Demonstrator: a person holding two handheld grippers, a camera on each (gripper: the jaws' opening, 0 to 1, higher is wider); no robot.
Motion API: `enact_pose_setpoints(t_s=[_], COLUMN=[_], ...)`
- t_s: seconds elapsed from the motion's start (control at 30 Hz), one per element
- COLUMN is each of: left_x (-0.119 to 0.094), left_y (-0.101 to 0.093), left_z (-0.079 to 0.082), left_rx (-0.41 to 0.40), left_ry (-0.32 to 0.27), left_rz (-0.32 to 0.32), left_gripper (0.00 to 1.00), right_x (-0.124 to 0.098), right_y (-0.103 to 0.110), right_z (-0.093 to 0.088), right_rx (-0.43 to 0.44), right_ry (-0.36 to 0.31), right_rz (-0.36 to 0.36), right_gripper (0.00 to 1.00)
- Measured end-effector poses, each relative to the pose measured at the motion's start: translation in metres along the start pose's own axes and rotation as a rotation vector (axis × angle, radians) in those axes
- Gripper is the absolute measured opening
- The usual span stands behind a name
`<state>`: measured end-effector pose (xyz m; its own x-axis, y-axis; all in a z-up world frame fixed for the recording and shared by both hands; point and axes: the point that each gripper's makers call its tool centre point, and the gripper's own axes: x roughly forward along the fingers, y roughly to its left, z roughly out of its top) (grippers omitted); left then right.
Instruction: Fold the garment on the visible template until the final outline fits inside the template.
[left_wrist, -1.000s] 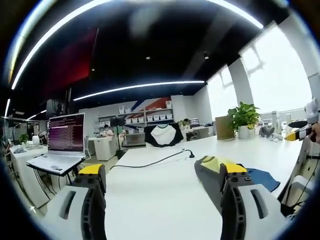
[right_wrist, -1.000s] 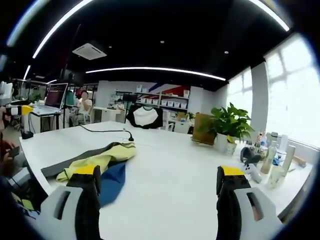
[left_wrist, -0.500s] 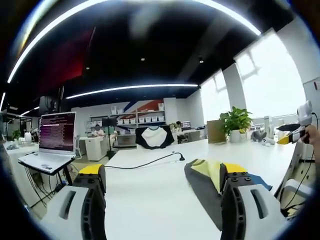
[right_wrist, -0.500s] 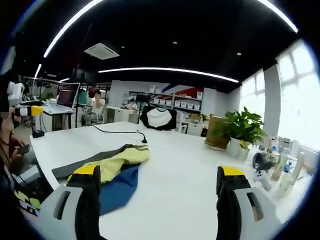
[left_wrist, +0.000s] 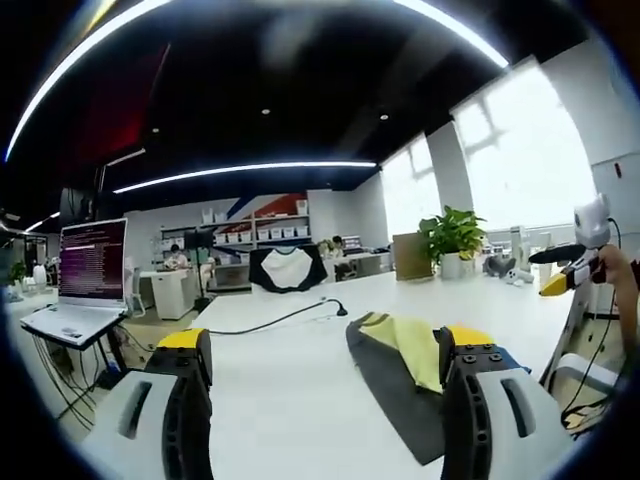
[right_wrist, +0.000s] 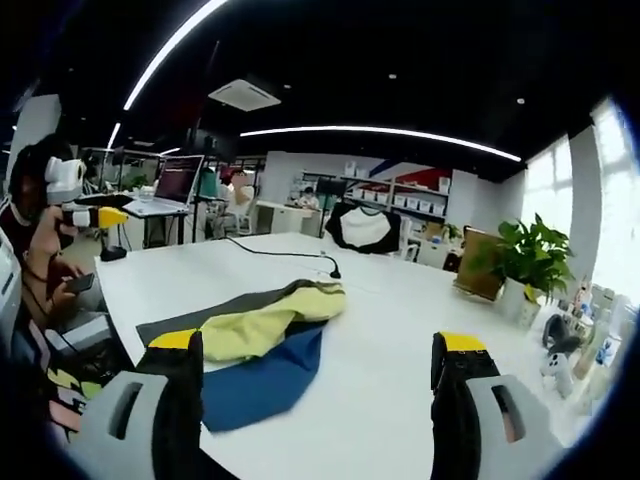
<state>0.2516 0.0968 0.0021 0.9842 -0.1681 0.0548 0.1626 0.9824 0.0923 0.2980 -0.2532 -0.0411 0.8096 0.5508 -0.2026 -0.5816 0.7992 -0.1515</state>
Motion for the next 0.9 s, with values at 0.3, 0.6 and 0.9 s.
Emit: enact_pose_setpoints(t_s=[0.3, 0.6, 0.9], left_x=[0.006, 0.014, 0.014], left_y=[-0.011, -0.039, -0.047], left_z=[-0.006, -0.019, -0.028], left_rx=[0.007, 0.008, 0.028], left_ry=[0.015, 0.062, 0.074], left_rz=[-0.036, -0.192, -0.257], left_gripper=[0.98, 0.97, 0.98], right_x=[0.010, 0.014, 0.016], right_y=[0.015, 0.019, 0.021], right_z=[-0.011, -0.020, -0.021], right_rx=[-0.026, -0.039, -0.011], right_ry=[0.042, 0.076, 0.070], right_rz=[0.035, 0.034, 0.035], right_gripper=[0.97, 0.97, 0.96])
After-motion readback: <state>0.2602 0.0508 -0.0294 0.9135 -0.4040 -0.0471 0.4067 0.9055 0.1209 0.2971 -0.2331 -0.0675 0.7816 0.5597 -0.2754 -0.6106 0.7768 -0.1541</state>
